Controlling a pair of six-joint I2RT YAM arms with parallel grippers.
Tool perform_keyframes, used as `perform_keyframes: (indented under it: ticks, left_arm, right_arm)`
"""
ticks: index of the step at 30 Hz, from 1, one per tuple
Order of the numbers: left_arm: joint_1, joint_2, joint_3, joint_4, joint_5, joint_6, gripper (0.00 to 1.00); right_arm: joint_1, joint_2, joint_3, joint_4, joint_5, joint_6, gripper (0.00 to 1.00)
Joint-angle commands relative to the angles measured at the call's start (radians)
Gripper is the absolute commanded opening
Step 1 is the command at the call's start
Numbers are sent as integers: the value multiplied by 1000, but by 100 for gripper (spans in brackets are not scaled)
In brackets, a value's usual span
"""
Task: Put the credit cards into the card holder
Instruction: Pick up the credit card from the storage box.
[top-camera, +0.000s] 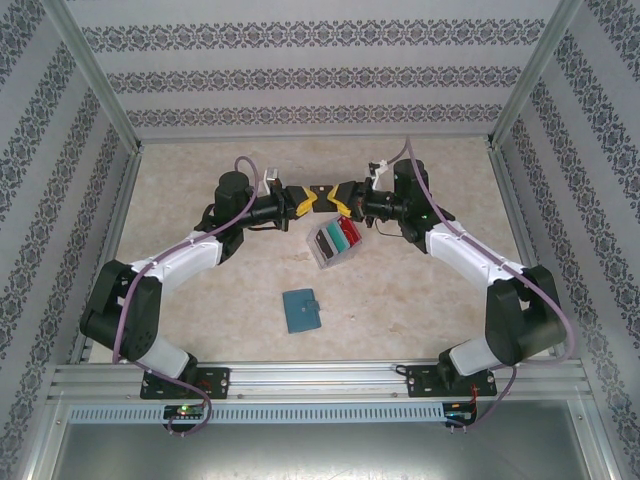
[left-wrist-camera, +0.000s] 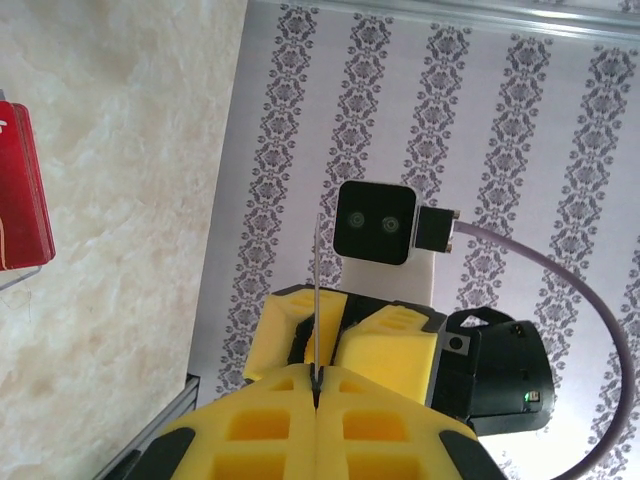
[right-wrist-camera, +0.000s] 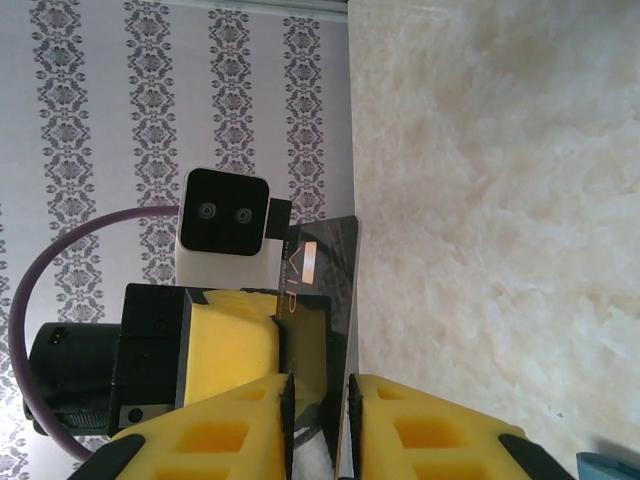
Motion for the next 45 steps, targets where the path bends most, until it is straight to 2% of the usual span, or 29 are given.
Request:
perform_keyframes:
  ticks: [1, 3, 4, 6, 10, 11, 13, 14, 16, 17, 18, 19, 21, 23, 25, 26, 29, 33, 35, 40, 42, 45]
  left_arm:
    - [8, -14, -17, 40, -9, -93, 0]
    - [7, -4, -29, 85, -10, -139, 0]
    - [8, -1, -34, 98, -7, -164, 0]
    - [7, 3, -45, 128, -9, -200, 0]
    - [8, -10, -41, 78, -13, -175, 0]
    - [7, -14, -36, 54, -13, -154, 0]
    - [8, -28, -20, -45, -8, -80, 23]
    - [8, -35, -10, -107, -10, -37, 31]
    - [8, -70, 23, -353, -38, 132, 62]
    - [8, -88, 38, -482, -73, 214, 73]
    - [7, -111, 57, -641, -134, 309, 80]
    - [8, -137, 67, -788, -208, 383, 84]
    - [7, -193, 39, -926, -317, 458, 88]
    - [7, -254, -21, -982, -405, 491, 90]
    - [8, -296, -88, -1003, -435, 493, 90]
    - [7, -314, -120, -1005, -445, 490, 90]
    - [0, -351, -203, -996, -444, 473, 89]
    - [-10, -413, -281, -1003, -449, 465, 87]
    - [-15, -455, -331, -940, -405, 462, 86]
    - [-20, -548, -475, -608, -275, 375, 84]
    - [-20, -567, -506, -457, -256, 345, 85]
    - [-20, -557, -478, -367, -261, 354, 86]
  right_arm:
    - [-13, 11, -9, 41, -6, 29, 19]
    - [-16, 20, -5, 39, -8, 29, 16]
    - [-16, 22, -4, 40, -9, 31, 10]
    - [-15, 27, -4, 42, -10, 41, 8]
    - [-16, 36, -2, 43, -10, 51, 7]
    - [-17, 35, -2, 43, -11, 50, 4]
    - [-18, 28, -4, 45, -17, 36, 1]
    - [-20, 23, -5, 41, -17, 23, 1]
    - [-21, -8, -20, 5, 7, -40, 1]
    - [-20, -28, -32, -23, 31, -76, 1]
    - [-16, -58, -54, -52, 71, -122, 0]
    - [-5, -92, -78, -95, 123, -178, 0]
    - [49, -160, -114, -191, 257, -320, 0]
    - [162, -222, -142, -290, 469, -520, 0]
    - [307, -245, -165, -325, 635, -657, 0]
    - [375, -242, -175, -336, 709, -671, 0]
    - [481, -201, -205, -315, 812, -632, 0]
    - [592, -127, -218, -288, 872, -557, 0]
    - [641, -115, -241, -236, 905, -519, 0]
    - [609, -165, -301, -127, 824, -371, 0]
    - [557, -195, -333, -48, 753, -295, 0]
    - [458, -221, -345, 49, 600, -207, 0]
